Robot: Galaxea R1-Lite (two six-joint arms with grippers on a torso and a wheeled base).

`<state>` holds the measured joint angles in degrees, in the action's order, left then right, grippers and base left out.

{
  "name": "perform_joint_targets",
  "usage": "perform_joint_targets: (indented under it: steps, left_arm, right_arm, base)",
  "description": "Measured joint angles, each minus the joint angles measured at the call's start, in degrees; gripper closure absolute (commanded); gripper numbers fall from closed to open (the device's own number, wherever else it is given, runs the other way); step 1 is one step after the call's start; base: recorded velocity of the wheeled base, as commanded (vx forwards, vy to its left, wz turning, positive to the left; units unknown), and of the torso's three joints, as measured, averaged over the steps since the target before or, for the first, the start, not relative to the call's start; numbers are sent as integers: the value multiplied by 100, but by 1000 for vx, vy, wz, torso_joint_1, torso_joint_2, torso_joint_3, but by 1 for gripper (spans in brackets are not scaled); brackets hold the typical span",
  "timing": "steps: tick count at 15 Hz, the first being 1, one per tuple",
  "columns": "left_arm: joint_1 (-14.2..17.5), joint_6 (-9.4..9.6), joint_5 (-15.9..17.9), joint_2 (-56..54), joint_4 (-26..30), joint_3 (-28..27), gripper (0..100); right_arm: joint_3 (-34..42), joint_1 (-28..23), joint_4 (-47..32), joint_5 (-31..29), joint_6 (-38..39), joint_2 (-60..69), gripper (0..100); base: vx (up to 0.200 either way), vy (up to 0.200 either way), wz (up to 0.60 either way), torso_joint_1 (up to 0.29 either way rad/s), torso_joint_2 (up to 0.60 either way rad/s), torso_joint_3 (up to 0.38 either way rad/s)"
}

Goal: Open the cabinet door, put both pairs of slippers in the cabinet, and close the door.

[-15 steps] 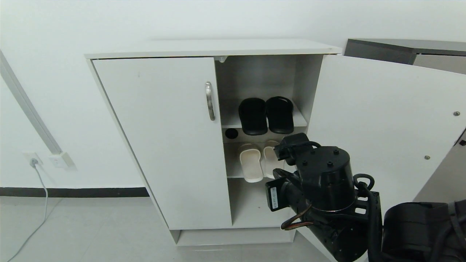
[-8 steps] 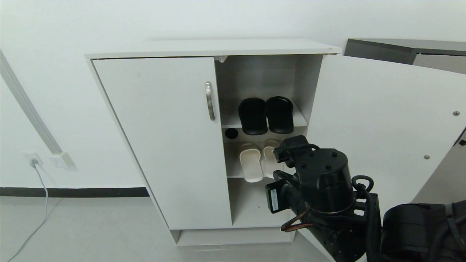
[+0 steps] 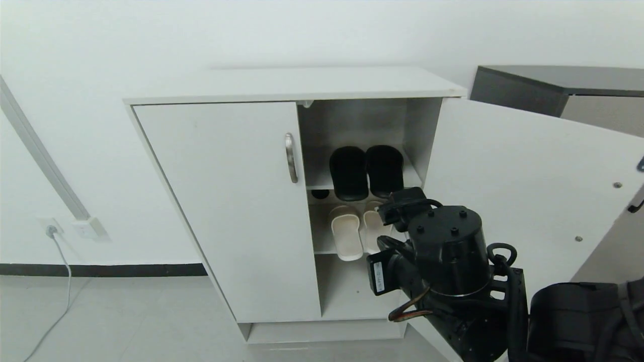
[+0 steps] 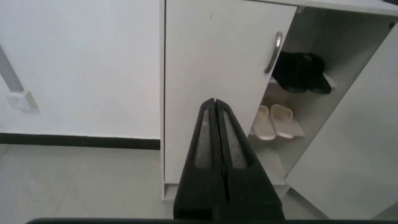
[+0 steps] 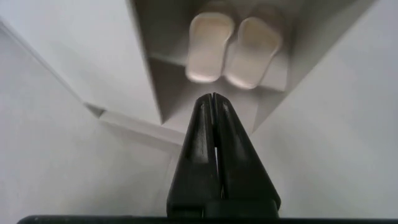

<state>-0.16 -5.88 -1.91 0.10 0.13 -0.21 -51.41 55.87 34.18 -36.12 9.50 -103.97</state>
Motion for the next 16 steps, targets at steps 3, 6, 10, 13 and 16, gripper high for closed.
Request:
perform_joint_targets:
  steps: [3, 6, 10, 13, 16]
  left_arm:
    - [0, -4, 0, 0, 2, 2, 100]
    - [-6, 0, 0, 0, 5, 2, 100]
    - [0, -2, 2, 0, 5, 2, 100]
    - [-2, -6, 0, 0, 5, 2, 100]
    - [-2, -9, 0, 0, 2, 2, 100]
  right_arm:
    - [0, -24, -9, 0, 0, 0, 100]
    - [0, -24, -2, 0, 0, 1, 100]
    - [11, -127, -2, 0, -2, 1, 100]
    - [11, -146, -6, 10, -35, 1, 100]
    - [17, -149, -9, 10, -39, 0, 100]
  base:
    - [0, 0, 0, 108, -466, -347]
    - [0, 0, 0, 132, -471, -344]
    - [0, 0, 0, 159, -478, -326]
    - [0, 0, 0, 173, -484, -310]
    - [0, 0, 0, 196, -510, -313]
